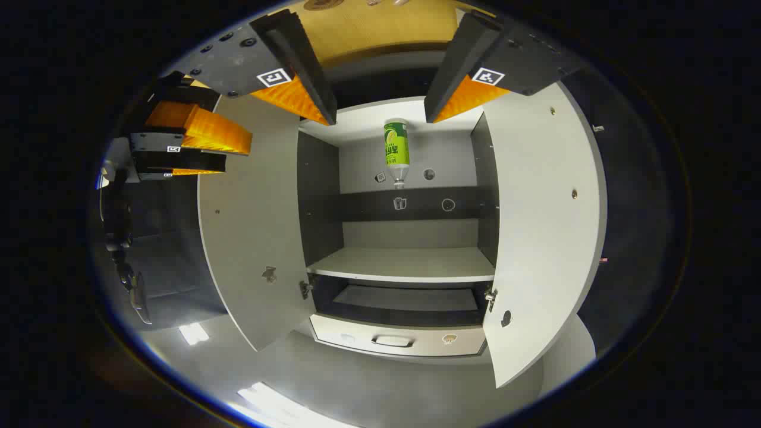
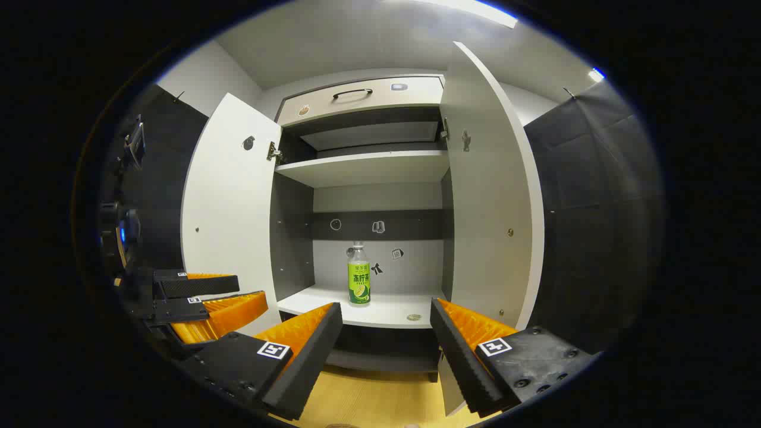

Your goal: Grasp the bottle in the cabinet with the left hand and place it on the coaster, then close the right door with the right hand and the left door with the left hand.

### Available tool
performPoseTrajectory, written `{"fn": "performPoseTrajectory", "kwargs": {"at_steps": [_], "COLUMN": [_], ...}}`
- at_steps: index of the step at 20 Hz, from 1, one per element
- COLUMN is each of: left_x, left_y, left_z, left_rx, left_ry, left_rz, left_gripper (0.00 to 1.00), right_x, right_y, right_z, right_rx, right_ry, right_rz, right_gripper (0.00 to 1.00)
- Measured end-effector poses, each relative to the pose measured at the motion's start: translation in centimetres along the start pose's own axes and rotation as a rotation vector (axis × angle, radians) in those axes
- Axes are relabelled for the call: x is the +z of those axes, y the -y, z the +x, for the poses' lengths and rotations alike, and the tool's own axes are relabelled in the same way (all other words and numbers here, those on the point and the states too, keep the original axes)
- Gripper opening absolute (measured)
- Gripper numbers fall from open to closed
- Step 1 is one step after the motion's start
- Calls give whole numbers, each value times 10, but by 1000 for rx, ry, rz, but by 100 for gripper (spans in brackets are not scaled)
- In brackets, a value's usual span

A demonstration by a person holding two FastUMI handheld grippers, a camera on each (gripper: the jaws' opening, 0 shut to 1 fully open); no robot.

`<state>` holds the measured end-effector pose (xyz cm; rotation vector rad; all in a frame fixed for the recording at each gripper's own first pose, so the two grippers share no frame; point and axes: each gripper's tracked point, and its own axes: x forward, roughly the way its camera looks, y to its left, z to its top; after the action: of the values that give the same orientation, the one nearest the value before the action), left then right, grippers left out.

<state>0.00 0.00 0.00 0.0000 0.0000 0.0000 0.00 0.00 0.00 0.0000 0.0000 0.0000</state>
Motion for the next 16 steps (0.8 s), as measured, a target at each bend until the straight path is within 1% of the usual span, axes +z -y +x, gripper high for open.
{"fn": "performPoseTrajectory", "kwargs": {"at_steps": [1,2,4,6,9,10,11,16], "left_x": [0,-1,-1,-3,-3,-4,-4,-7], "left_y": [0,1,-1,-3,-2,-1,-1,-5], "left_z": [0,0,0,-1,-4,-6,-7,-8], "left_rx": [-12,-22,-23,-18,-33,-36,-38,-38], "left_ry": [0,2,4,0,4,6,6,-1], "left_rz": [-13,-26,-37,-25,-13,-12,-12,-14], "left_gripper": [92,94,94,94,95,94,94,94], "right_x": [-1,-1,0,1,7,9,9,10], "right_y": [-3,-7,-12,-16,-18,-18,-19,-22], "right_z": [1,1,0,-1,-2,-3,-4,-10], "right_rx": [1,6,10,18,13,12,10,0], "right_ry": [-4,-5,-4,-2,15,20,23,22], "right_rz": [-3,-5,-11,-6,4,5,4,-8], "right_gripper": [99,99,99,98,98,94,98,98]}}
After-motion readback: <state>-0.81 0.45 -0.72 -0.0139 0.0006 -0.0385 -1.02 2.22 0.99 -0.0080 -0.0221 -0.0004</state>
